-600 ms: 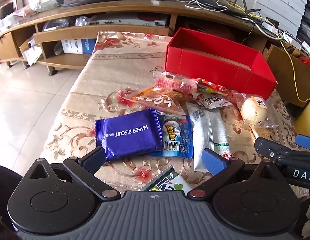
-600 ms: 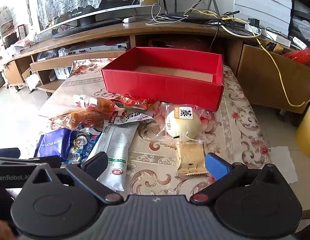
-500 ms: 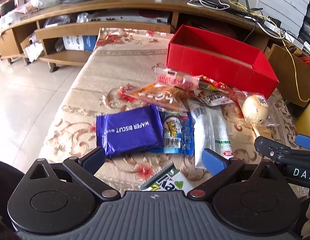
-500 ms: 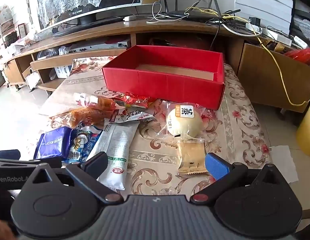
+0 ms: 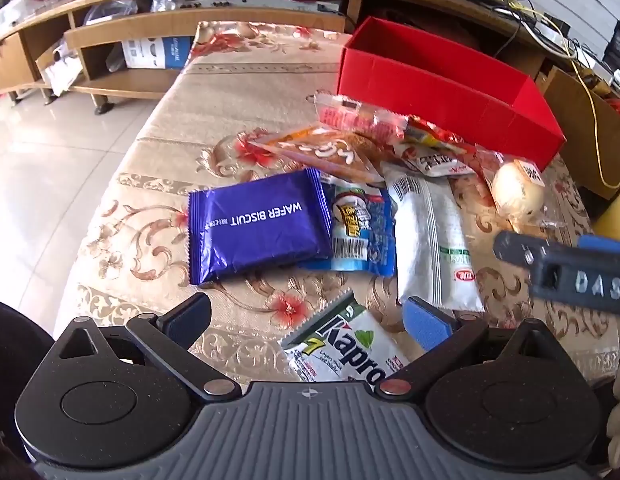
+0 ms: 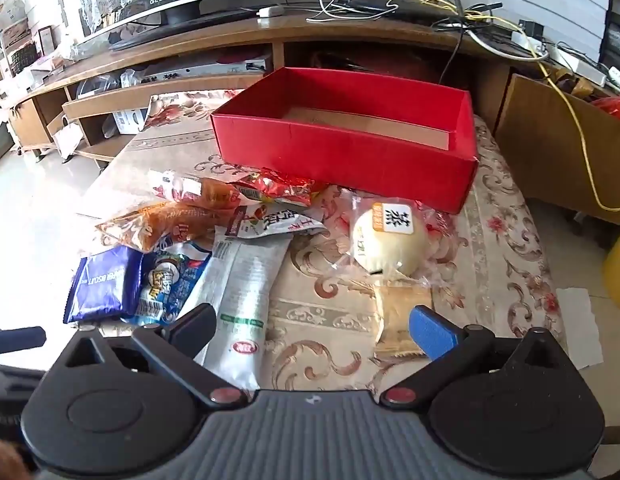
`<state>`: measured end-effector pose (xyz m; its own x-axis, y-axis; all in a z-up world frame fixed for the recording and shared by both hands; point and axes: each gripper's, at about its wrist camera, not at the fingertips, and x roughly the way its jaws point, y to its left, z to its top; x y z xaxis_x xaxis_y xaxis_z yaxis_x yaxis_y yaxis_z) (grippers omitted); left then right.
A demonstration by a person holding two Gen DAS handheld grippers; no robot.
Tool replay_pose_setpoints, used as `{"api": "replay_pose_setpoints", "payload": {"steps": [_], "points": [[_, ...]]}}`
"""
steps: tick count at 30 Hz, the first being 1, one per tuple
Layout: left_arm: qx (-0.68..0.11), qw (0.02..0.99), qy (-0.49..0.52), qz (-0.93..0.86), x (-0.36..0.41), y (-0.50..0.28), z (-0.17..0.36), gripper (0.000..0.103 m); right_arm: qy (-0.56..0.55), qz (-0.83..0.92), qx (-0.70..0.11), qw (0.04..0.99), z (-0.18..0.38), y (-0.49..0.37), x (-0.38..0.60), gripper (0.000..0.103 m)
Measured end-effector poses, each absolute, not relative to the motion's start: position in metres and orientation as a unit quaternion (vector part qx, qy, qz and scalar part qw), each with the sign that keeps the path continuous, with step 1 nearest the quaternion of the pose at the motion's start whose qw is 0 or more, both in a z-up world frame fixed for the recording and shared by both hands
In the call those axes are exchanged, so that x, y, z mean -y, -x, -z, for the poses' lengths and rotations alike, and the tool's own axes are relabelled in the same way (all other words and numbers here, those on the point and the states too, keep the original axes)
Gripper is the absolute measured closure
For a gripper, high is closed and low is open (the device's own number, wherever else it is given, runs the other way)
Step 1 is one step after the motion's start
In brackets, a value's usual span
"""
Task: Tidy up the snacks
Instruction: 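Grasp the Kaprons wafer with the left tool while the right tool grasps the silver bar packet, then lift the Kaprons wafer with the left tool while the right tool lifts the silver packet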
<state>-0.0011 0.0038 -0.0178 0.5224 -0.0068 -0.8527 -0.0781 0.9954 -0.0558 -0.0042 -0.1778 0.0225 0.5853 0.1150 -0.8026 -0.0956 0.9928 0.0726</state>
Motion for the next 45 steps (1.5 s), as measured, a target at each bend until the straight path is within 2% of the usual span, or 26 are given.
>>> {"api": "replay_pose_setpoints", "payload": {"steps": [10, 19, 21, 22, 26, 29, 37, 45], "points": [[-0.519, 0.852, 0.067, -0.014, -0.005, -0.002, 0.030, 0.000, -0.023, -0.095, -0.493, 0.865, -0.008, -0.027, 0.153, 0.010], [-0.538, 0.840, 0.071, -0.015, -0.001, -0.007, 0.043, 0.000, 0.018, -0.110, -0.524, 0.845, 0.027, -0.042, 0.130, 0.015], [-0.540, 0.838, 0.071, -0.016, -0.001, -0.009, 0.046, 0.000, 0.033, -0.111, -0.523, 0.844, 0.030, -0.041, 0.132, 0.020], [-0.541, 0.838, 0.072, -0.016, -0.001, -0.010, 0.047, 0.000, 0.048, -0.112, -0.521, 0.845, 0.030, -0.039, 0.133, 0.027], [-0.541, 0.838, 0.065, -0.013, 0.001, -0.012, 0.049, 0.000, 0.072, -0.126, -0.518, 0.843, 0.028, -0.032, 0.142, 0.042], [-0.541, 0.839, 0.061, -0.011, 0.003, -0.013, 0.050, 0.000, 0.080, -0.129, -0.523, 0.838, 0.025, -0.027, 0.155, 0.046], [-0.536, 0.842, 0.063, -0.012, 0.001, -0.011, 0.050, 0.005, 0.135, -0.156, -0.530, 0.823, 0.020, -0.006, 0.166, 0.050], [-0.532, 0.846, 0.030, -0.017, 0.014, -0.017, 0.048, 0.016, 0.115, -0.160, -0.529, 0.826, 0.021, -0.009, 0.174, 0.050]]}}
